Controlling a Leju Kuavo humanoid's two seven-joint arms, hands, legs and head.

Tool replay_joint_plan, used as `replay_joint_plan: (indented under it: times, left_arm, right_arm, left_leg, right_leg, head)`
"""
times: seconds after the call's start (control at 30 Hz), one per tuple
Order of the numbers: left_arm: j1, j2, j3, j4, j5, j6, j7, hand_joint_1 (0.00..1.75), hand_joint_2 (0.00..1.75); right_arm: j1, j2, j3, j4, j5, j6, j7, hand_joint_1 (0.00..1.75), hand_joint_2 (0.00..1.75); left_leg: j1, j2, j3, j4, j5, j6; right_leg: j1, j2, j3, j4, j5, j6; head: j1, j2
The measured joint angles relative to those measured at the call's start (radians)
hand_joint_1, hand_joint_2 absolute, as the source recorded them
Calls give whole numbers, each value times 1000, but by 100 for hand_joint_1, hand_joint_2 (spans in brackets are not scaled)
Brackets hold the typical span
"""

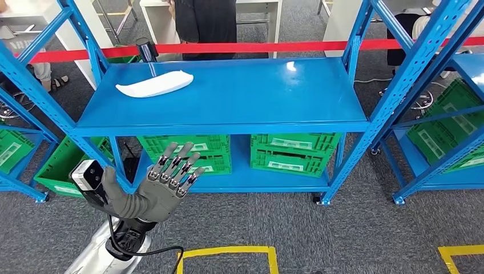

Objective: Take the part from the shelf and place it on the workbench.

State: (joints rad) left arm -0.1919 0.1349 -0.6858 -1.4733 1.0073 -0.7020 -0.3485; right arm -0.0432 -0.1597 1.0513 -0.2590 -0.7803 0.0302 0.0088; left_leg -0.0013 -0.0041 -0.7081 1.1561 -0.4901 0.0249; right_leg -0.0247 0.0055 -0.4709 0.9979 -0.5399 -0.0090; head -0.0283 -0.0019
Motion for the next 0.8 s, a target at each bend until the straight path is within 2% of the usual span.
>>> replay_joint_plan:
  times: [0.03,0.07,0.1,0.13,0.2,0.23,0.27,0.3,0.37,0.4,0.43,0.47,0.5,0.53,0.57,0.6,0.63,0.67,0.73,0.8]
  left_arm:
    - [1,3,2,-2,0,0,-1,0,0]
    - [2,5,3,-4,-1,0,-1,0,0]
    - [3,7,5,-8,-1,-1,-1,0,0]
    - [3,8,6,-11,-1,-1,-2,0,0]
    - [3,8,9,-19,-2,-2,-2,0,0]
    - [3,8,10,-21,-2,-2,-2,0,0]
    - [4,7,11,-22,-2,-3,-2,0,0]
    - [5,7,11,-22,-3,-3,-1,0,0]
    - [10,5,11,-22,-4,-3,0,0,0]
    - [13,5,10,-22,-5,-4,1,0,0]
    - [15,4,10,-22,-6,-4,1,0,0]
    - [17,4,10,-22,-6,-5,2,0,0]
    - [18,4,10,-22,-6,-5,2,0,0]
    - [19,4,10,-21,-6,-6,2,0,0]
    - [19,3,10,-20,-7,-6,3,0,0]
    - [19,3,10,-20,-8,-6,4,0,0]
    - [19,3,10,-19,-8,-7,4,0,0]
    - [20,3,10,-19,-9,-7,4,0,0]
    - [18,2,12,-20,-9,-8,4,0,0]
    - [18,3,12,-20,-9,-10,4,0,0]
  right_arm:
    - [-1,3,1,0,0,0,0,0,0]
    - [-2,5,1,0,0,1,0,0,0]
    - [-3,7,2,-1,1,1,0,0,0]
    - [-4,9,2,-1,1,1,0,0,0]
    - [-6,9,3,-2,1,0,0,0,0]
    - [-7,9,3,-2,0,-1,0,0,0]
    - [-9,8,3,-2,-1,-2,0,0,0]
    - [-10,8,3,-2,-2,-2,0,0,0]
    - [-9,7,3,-2,-6,-2,0,0,0]
    - [-6,6,3,-2,-7,-3,0,0,0]
    - [-2,5,3,-2,-8,-3,0,0,0]
    - [1,3,3,-2,-8,-3,0,0,0]
    - [3,2,3,-2,-8,-3,-1,0,0]
    - [6,0,3,-1,-8,-3,-1,0,0]
    - [7,0,3,-1,-9,-3,-1,0,0]
    - [8,0,3,-1,-9,-3,-1,0,0]
    - [9,0,3,-1,-9,-3,-1,0,0]
    - [7,0,3,-1,-9,-3,-2,0,0]
    - [6,0,3,-1,-9,-3,-2,0,0]
    - [5,0,3,-1,-9,-3,-3,0,0]
  left_leg:
    - [-7,-1,13,-63,54,13]
    - [-14,-1,24,-110,93,25]
    - [-21,-1,35,-139,114,34]
    - [-26,-2,44,-155,115,39]
    - [-23,-4,84,-183,107,43]
    - [-20,-5,103,-194,104,45]
    - [-17,-7,121,-201,100,46]
    - [-16,-7,132,-203,92,46]
    - [-15,-12,149,-203,72,47]
    - [-15,-15,162,-203,60,46]
    - [-15,-18,177,-203,47,45]
    - [-15,-20,194,-203,34,43]
    - [-15,-21,210,-203,20,41]
    - [-17,-21,226,-202,5,37]
    - [-18,-21,237,-200,-8,33]
    - [-20,-21,243,-200,-20,28]
    - [-21,-21,247,-193,-27,23]
    - [-21,-21,245,-182,-30,20]
    - [-17,-16,217,-122,-22,10]
    - [-10,-10,142,-10,-32,-5]
  right_leg:
    - [2,1,10,-2,-11,3]
    - [2,0,18,-7,-20,7]
    - [2,1,30,-12,-25,12]
    - [3,0,43,-17,-23,22]
    - [3,-2,60,-9,-12,35]
    - [3,-3,46,24,-6,39]
    - [3,-4,14,78,-8,38]
    - [3,-4,-32,147,-17,35]
    - [4,-4,-133,259,-67,26]
    - [4,-4,-167,274,-94,23]
    - [4,-4,-186,258,-104,27]
    - [4,-4,-189,211,-90,37]
    - [4,-4,-183,146,-49,51]
    - [4,-6,-175,82,14,63]
    - [6,-7,-167,33,69,64]
    - [8,-8,-159,5,111,56]
    - [9,-7,-155,-4,131,41]
    - [10,-5,-147,-5,128,23]
    - [7,-1,-130,-7,117,0]
    - [4,1,-109,-9,99,-13]
  head:
    - [1,0]
    - [2,0]
    - [2,0]
    - [2,0]
    - [1,0]
    - [3,0]
    - [4,0]
    - [6,0]
    - [7,0]
    - [7,0]
    - [8,0]
    - [8,0]
    - [8,0]
    - [8,0]
    - [8,0]
    - [6,0]
    - [6,0]
    - [5,0]
    - [4,0]
    - [3,0]
